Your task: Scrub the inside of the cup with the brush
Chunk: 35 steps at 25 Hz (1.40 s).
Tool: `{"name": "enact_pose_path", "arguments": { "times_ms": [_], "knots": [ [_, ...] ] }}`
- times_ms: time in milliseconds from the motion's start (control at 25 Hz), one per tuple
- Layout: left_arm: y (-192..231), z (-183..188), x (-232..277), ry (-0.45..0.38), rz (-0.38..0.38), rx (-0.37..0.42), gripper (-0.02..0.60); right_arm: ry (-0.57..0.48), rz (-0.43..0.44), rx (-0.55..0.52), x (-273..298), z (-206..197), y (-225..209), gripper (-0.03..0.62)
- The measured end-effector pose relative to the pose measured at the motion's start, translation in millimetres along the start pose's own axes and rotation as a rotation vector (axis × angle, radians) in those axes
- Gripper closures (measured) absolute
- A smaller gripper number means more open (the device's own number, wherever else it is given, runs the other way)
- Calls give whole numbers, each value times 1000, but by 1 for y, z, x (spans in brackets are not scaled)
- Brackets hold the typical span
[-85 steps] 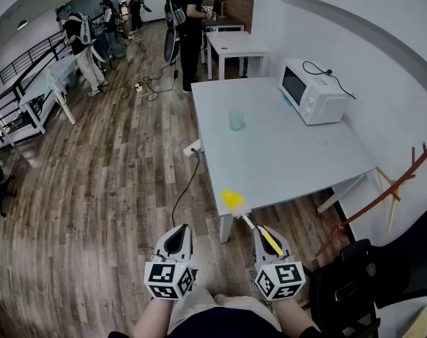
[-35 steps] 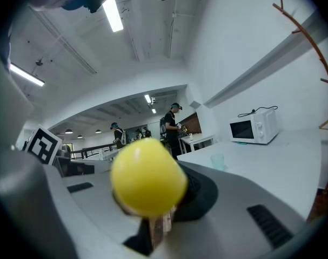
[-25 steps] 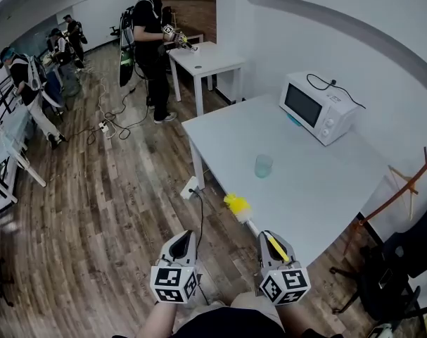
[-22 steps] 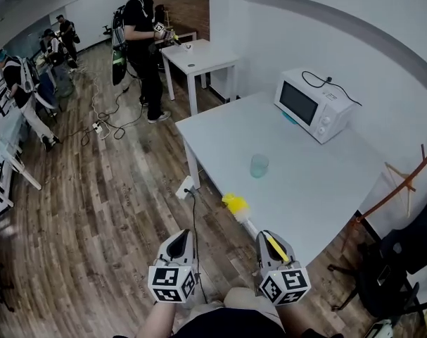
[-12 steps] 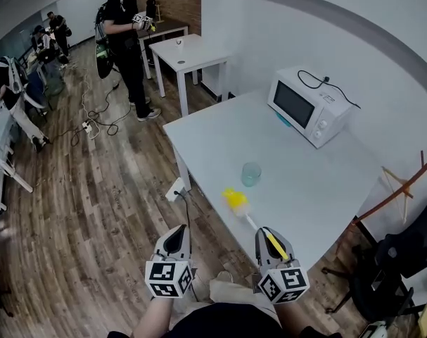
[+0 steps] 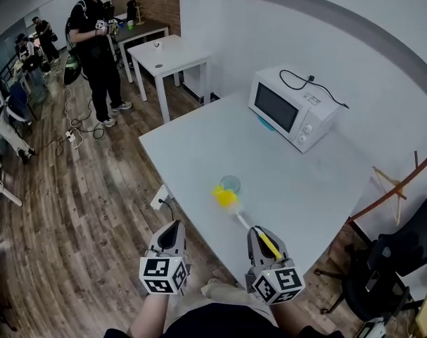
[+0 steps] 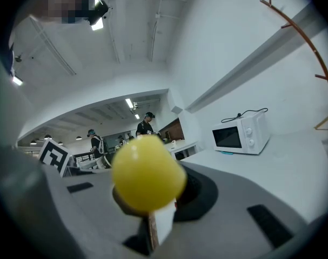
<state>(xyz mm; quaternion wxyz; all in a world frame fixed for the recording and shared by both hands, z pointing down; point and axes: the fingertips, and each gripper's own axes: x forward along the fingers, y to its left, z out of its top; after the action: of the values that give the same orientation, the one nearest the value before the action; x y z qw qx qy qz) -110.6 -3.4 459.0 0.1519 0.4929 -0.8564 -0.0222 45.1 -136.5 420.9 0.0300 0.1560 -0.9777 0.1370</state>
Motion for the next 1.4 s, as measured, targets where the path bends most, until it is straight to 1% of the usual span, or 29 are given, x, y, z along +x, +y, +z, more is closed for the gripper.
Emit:
{"name": "enact_pose_path", "arguments": {
  "times_ms": [440, 640, 840, 1040, 1240, 1400],
  "knots": [
    [-33, -1, 49, 41, -91, 20, 563, 15, -89, 38, -1, -5, -38, 545],
    [-47, -4, 75, 60, -167, 58, 563, 12, -160, 44, -2, -8, -53, 545],
    [-47, -8, 101, 80, -235, 82, 563, -15, -242, 51, 0, -7, -63, 545],
    [-38, -14, 123, 125, -341, 110, 563, -57, -352, 75, 5, -9, -60, 545],
    [-29, -24, 143, 191, -476, 155, 561, -96, -478, 103, 11, -14, -42, 545],
    [-28, -35, 157, 225, -571, 197, 561, -111, -559, 104, 13, -17, -31, 545]
  ]
}}
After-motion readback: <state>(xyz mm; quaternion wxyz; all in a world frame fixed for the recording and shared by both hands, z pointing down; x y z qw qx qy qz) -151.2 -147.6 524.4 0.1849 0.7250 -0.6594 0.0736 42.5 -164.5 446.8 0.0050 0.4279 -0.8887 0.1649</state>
